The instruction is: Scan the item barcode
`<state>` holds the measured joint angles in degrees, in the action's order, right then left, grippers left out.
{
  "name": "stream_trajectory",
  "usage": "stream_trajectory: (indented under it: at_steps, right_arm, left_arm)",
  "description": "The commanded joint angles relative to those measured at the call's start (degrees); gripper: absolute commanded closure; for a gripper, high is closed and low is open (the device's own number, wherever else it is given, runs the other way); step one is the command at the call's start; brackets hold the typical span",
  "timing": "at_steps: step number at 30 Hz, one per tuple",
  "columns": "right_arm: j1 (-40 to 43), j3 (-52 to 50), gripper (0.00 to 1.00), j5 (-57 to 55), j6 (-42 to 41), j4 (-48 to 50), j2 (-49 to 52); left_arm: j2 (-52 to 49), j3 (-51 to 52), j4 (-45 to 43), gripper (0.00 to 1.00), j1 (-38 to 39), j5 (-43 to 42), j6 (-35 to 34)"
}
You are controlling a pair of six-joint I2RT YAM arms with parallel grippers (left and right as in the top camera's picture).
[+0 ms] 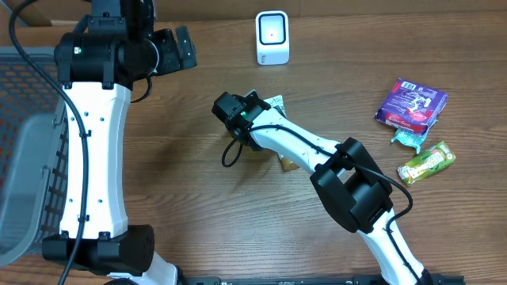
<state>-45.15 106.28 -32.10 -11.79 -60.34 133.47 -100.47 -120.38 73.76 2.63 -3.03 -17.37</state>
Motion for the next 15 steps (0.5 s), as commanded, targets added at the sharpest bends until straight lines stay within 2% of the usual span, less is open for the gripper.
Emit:
stream_trajectory:
  at_steps: [1, 15]
  right_arm:
    - [0.1, -0.2, 0.41, 1.8, -0.4, -0.3, -0.2]
    - [-0.7, -2.8, 0.48, 1.9, -1.9, -0.7, 0.1]
  left_arm:
    - [0.0, -0.5, -0.1, 0.00, 0.5, -0.4, 1.1]
    - [0.0, -0.5, -0.1, 0.00, 0.5, -0.4, 1.1]
